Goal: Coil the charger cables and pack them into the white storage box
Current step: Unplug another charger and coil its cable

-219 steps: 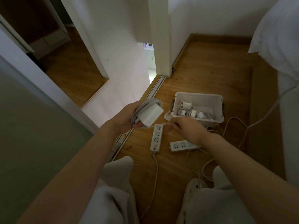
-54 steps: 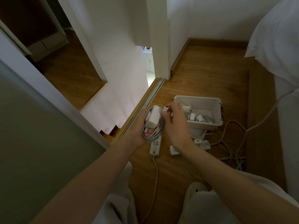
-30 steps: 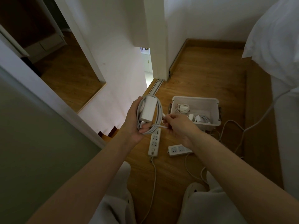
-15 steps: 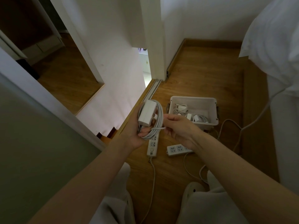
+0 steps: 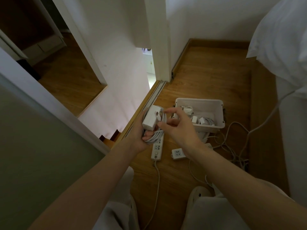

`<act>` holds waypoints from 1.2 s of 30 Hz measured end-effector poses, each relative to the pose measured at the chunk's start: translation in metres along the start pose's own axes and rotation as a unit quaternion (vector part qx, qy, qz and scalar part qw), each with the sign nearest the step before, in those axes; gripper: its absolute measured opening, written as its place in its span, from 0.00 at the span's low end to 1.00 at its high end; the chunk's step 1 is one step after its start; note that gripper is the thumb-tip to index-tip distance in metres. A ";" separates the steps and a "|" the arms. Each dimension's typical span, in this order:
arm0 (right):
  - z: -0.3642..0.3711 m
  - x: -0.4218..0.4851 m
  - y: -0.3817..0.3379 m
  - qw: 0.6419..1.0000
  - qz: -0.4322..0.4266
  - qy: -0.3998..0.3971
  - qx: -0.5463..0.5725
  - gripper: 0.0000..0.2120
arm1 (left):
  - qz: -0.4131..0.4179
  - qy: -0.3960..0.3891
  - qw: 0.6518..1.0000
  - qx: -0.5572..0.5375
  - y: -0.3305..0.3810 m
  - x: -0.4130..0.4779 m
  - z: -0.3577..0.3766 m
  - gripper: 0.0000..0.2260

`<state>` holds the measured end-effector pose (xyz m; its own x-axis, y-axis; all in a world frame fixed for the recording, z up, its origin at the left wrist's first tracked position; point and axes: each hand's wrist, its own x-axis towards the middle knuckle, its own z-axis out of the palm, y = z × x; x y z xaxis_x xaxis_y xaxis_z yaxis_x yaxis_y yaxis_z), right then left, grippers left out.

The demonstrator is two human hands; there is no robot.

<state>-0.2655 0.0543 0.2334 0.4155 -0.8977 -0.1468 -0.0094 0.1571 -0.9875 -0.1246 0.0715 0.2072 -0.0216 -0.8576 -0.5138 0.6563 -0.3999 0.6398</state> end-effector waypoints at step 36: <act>-0.019 0.025 0.003 0.969 -0.121 0.058 -0.206 0.04 | 0.057 -0.063 0.995 0.046 0.015 0.017 -0.013 0.21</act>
<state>-0.2721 0.0243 0.2257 0.3461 -0.9316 0.1112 -0.2972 -0.2213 -0.9288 -0.1048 0.0555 0.2007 -0.0493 -0.9307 -0.3625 0.5887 -0.3203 0.7422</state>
